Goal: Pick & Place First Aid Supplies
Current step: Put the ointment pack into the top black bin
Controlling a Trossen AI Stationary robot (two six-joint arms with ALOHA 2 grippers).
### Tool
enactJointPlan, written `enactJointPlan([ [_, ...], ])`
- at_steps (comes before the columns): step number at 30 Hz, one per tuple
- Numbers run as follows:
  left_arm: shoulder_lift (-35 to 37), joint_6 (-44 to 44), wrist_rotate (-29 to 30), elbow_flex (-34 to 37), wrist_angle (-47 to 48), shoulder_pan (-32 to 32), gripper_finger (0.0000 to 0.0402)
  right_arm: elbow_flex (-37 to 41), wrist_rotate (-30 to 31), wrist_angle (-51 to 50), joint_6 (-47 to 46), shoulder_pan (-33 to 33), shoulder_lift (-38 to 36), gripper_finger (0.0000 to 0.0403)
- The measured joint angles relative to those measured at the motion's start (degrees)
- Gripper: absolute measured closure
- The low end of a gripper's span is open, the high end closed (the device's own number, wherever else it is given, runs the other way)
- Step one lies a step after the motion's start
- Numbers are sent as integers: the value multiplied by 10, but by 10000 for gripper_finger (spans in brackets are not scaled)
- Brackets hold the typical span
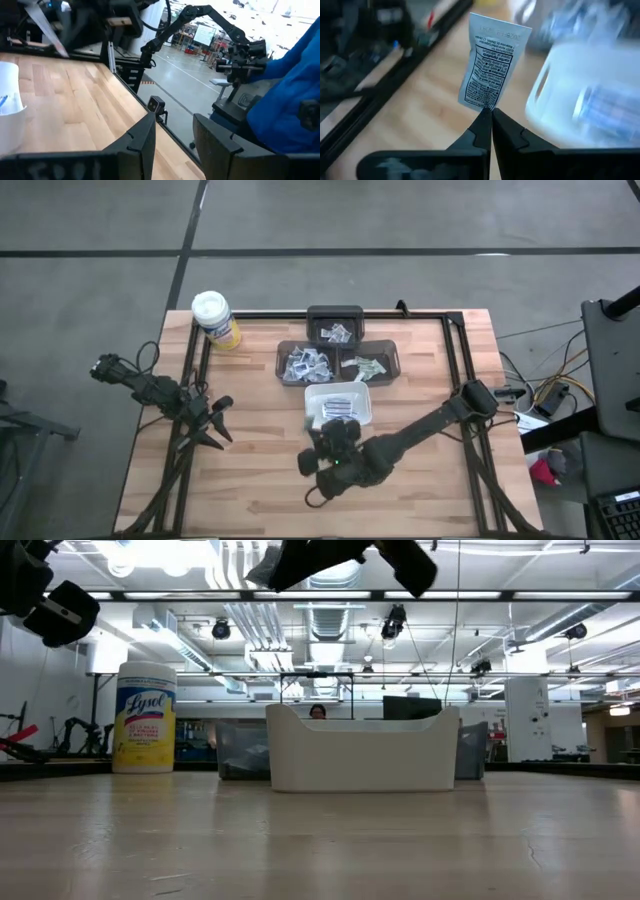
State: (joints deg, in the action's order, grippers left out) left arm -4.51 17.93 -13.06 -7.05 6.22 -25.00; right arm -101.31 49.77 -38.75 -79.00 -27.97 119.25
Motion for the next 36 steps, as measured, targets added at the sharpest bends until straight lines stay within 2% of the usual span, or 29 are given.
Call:
enactJointPlan([
  [4, 0, 33, 0, 0, 0, 0, 275, -9, 84, -1, 66, 20, 0, 395],
  [6, 0, 34, 0, 0, 0, 0, 275, -16, 104, -1, 104, 32, -3, 395],
  [15, -1, 27, 4, 0, 3, 0, 275, -23, 95, -23, 234, 101, -61, 395],
  [21, 0, -9, 61, 0, 3, 0, 275, -22, 7, -79, 339, 167, -120, 394],
  [29, 0, -50, 180, 0, 3, 0, 275, -22, -140, -167, 476, 278, -170, 394],
  [36, 0, -57, 196, 0, 3, 0, 275, -21, -207, -195, 620, 387, -172, 394],
])
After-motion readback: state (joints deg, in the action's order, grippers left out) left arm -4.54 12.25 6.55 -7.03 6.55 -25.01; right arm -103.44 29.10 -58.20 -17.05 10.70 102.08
